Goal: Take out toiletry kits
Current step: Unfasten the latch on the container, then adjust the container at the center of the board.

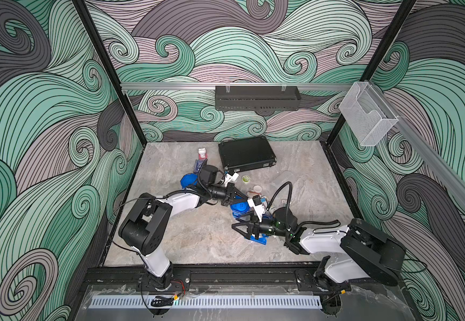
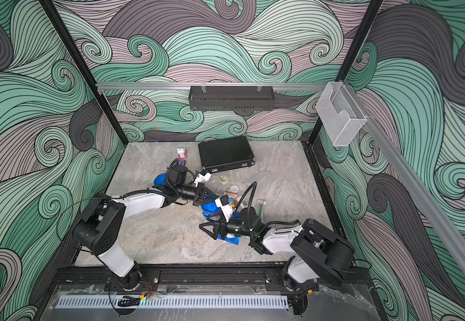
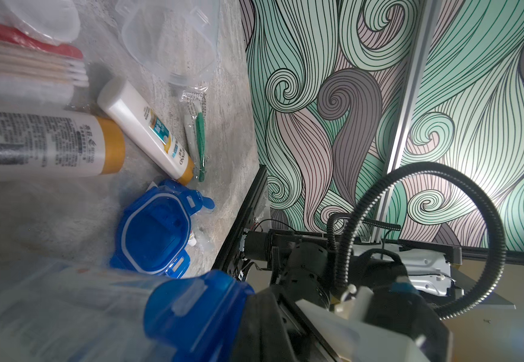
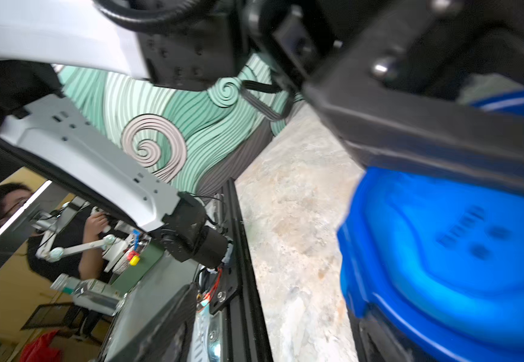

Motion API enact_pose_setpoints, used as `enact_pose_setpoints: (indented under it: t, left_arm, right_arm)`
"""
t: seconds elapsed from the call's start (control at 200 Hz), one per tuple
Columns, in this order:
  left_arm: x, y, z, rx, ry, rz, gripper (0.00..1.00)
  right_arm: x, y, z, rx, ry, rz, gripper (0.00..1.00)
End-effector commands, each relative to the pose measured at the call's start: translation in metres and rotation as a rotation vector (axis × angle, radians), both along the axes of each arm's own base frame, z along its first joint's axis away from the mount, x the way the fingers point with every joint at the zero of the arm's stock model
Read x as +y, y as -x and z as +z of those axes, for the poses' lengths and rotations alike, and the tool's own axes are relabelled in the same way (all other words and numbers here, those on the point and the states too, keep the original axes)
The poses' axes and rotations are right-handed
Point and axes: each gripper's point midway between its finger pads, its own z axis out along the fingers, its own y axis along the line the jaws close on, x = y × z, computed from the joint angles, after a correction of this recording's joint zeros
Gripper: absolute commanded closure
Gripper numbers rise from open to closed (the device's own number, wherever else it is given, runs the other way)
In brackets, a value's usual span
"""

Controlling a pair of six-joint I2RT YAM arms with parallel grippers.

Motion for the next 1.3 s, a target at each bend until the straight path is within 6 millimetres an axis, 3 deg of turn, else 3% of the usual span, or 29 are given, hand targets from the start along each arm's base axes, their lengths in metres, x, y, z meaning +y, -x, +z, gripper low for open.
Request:
enact_pose_setpoints:
  t: [0.0, 0.18, 0.29, 0.395, 0.635, 0.695, 0.871, 1.066, 1.206, 1.296]
  left_arm:
    - [0.031, 0.031, -0.117, 0.204, -0.335, 0.083, 1.0]
    - [0.03, 0.033, -0.117, 0.2, -0.333, 0.08, 1.0]
    - [0.03, 0.028, -0.108, 0.18, -0.336, 0.079, 1.0]
    - [0.028, 0.024, -0.097, 0.154, -0.334, 0.08, 1.0]
    - [0.022, 0.005, -0.054, 0.069, -0.339, 0.082, 1.0]
    - [0.019, -0.001, -0.037, 0.04, -0.332, 0.078, 0.97]
    - [0.015, -0.017, 0.014, -0.038, -0.314, 0.071, 0.74]
    - [0.019, -0.022, 0.067, -0.134, -0.295, 0.073, 0.62]
    - [0.038, -0.01, 0.076, -0.183, -0.345, 0.095, 0.61]
    - [0.055, 0.007, 0.062, -0.185, -0.396, 0.123, 0.62]
  right_arm:
    - [0.006, 0.012, 0.06, -0.173, -0.194, 0.085, 0.24]
    - [0.013, 0.009, 0.054, -0.14, -0.177, 0.097, 0.24]
    - [0.02, 0.016, 0.038, -0.106, -0.064, 0.171, 0.23]
    - [0.012, 0.028, 0.03, -0.156, 0.015, 0.211, 0.18]
    - [-0.009, 0.044, 0.054, -0.27, 0.097, 0.256, 0.09]
    - [-0.015, 0.04, 0.057, -0.267, 0.112, 0.232, 0.1]
    - [-0.028, 0.026, 0.061, -0.246, 0.093, 0.168, 0.1]
    - [-0.038, 0.014, 0.063, -0.237, 0.103, 0.107, 0.1]
    - [-0.058, -0.018, 0.056, -0.192, 0.146, -0.075, 0.09]
    - [-0.081, -0.052, 0.041, -0.117, 0.224, -0.248, 0.1]
